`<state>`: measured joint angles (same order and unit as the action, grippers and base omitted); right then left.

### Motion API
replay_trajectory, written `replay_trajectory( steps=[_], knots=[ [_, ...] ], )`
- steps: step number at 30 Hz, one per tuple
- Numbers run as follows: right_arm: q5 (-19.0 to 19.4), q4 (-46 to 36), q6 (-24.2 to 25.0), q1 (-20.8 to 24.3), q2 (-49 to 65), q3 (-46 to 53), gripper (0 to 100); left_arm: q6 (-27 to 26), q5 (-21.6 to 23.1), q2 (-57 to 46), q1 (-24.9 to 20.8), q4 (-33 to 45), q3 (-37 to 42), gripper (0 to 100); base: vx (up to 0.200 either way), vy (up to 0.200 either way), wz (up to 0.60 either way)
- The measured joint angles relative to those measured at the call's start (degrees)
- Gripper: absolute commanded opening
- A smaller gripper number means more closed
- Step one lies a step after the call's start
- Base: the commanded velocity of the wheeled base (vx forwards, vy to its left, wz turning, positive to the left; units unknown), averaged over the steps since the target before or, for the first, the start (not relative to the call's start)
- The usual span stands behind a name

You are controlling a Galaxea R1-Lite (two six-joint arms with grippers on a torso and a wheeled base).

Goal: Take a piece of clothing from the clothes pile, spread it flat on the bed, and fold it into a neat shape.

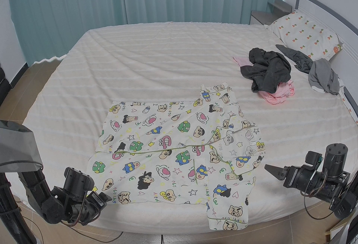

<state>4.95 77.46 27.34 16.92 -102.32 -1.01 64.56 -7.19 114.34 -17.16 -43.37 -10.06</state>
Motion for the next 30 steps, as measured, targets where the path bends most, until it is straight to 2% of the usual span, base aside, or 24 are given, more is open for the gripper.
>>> replay_trajectory(
  steps=[4, 9, 12, 21, 22, 30],
  knots=[
    [-0.05, -0.02, 0.00, 0.16, 0.00, 0.00, 100, 1.10, -1.29, 2.86, 0.33, -3.36, -1.07, 100, 0.000, 0.000, 0.00],
    [-0.17, -0.05, -0.01, 0.44, 0.00, 0.00, 100, 1.69, -6.35, 7.25, 0.57, -9.84, -1.77, 100, 0.000, 0.000, 0.00],
    [-0.22, -0.05, -0.01, 0.63, 0.00, 0.00, 100, 1.73, -7.86, 9.70, 0.66, -12.54, -1.87, 100, 0.000, 0.000, 0.00],
    [-0.22, -2.24, 0.05, 1.77, 0.06, 0.00, 100, 1.58, -9.23, 12.13, 2.80, -13.45, -2.21, 100, 0.000, 0.000, 0.00],
    [-0.22, -2.50, 0.07, 2.01, 0.13, 0.00, 100, 1.49, -9.28, 12.07, 3.04, -13.45, -2.21, 0, 0.000, 0.000, 0.00],
    [0.13, -7.12, 0.32, 3.17, 0.52, 0.02, 100, 1.21, -9.30, 10.74, 3.34, -13.64, -1.93, 0, 0.000, 0.000, 0.00]
  ],
)
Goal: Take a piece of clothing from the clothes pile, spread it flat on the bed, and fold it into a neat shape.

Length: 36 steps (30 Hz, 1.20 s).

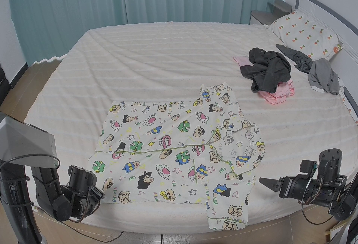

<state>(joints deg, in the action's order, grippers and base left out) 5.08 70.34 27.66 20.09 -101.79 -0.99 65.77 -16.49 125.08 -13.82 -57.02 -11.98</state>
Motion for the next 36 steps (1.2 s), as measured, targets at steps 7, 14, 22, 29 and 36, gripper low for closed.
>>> replay_trajectory(
  steps=[7, 14, 22, 29, 36],
  knots=[
    [0.41, -4.24, 0.09, 1.90, -0.05, -0.02, 100, 0.02, 0.22, -1.21, 0.21, 0.04, 0.09, 0, 0.000, 0.000, 0.00],
    [3.29, -7.52, 0.23, 3.86, -1.85, -0.02, 100, -0.66, 0.44, -4.22, 1.48, 0.04, 0.24, 0, 0.000, 0.000, 0.00],
    [6.96, 0.85, 0.20, 4.49, -11.63, -0.02, 100, -1.04, 1.04, -10.14, 2.52, 0.26, 0.28, 0, 0.000, 0.000, 0.00],
    [8.27, 15.87, 0.00, 4.72, -23.43, -0.05, 100, -0.90, 3.01, -13.84, 2.69, 0.30, 1.13, 0, 0.000, 0.000, 0.00],
    [10.33, 16.29, -0.13, 3.61, -29.51, -0.05, 100, -0.74, 4.67, -16.55, 3.00, 0.24, 1.73, 0, 0.000, 0.000, 0.00]
  ],
)
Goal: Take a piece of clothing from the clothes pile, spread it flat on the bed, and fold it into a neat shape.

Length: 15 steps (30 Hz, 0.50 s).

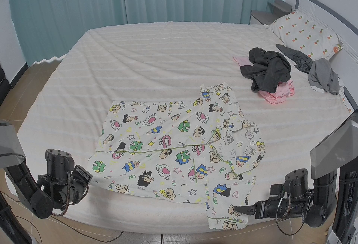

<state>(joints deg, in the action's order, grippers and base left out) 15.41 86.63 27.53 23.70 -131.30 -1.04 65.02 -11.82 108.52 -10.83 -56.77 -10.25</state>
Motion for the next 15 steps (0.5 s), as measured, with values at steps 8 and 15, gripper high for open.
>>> replay_trajectory(
  steps=[8, 15],
  knots=[
    [0.46, -5.61, 0.04, 2.54, -3.04, -3.69, 100, 0.00, 0.55, -1.44, 0.05, 0.04, -0.22, 0, 0.000, 0.000, 0.00],
    [0.27, -7.39, -0.16, 3.89, -4.01, -6.88, 100, -0.02, 1.21, -1.71, 0.02, 0.04, -0.22, 0, 0.000, 0.000, 0.00]
  ],
)
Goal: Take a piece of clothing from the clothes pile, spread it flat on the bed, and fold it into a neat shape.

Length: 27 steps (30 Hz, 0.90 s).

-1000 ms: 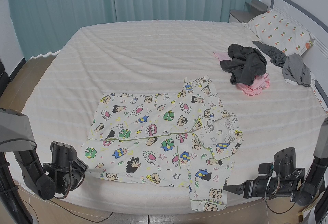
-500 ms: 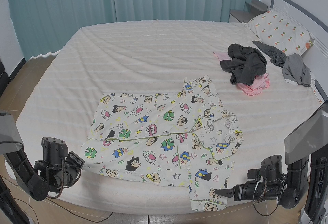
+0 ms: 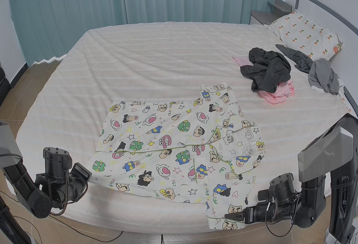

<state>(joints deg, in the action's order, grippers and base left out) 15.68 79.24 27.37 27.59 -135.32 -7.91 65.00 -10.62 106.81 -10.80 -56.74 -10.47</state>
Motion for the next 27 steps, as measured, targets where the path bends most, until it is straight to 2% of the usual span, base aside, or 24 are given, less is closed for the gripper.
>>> replay_trajectory(
  steps=[1, 11, 16, 23, 27],
  knots=[
    [0.00, -0.04, 0.00, 0.05, -0.10, -0.44, 0, -0.02, 0.02, 0.02, 0.00, -0.02, -0.05, 0, 0.000, 0.000, 0.00],
    [-0.30, 0.00, -0.09, 0.16, -0.71, -1.51, 0, -0.57, 0.00, 0.21, -0.16, 0.07, 0.06, 0, 0.000, 0.000, 0.00],
    [-0.13, 1.56, -0.02, 0.09, -0.46, 0.23, 0, -4.05, 0.85, 0.27, -0.27, 0.22, 1.13, 0, 0.000, 0.000, 0.00],
    [0.41, 8.95, 0.24, -0.02, 0.20, 5.72, 0, -7.44, 1.51, 0.24, -0.30, 0.41, 2.67, 0, 0.000, 0.000, 0.00],
    [0.49, 8.31, 0.49, 0.00, 0.48, 6.57, 0, -8.73, 1.60, 0.32, -0.28, 0.44, 4.04, 0, 0.000, 0.000, 0.00]
  ],
)
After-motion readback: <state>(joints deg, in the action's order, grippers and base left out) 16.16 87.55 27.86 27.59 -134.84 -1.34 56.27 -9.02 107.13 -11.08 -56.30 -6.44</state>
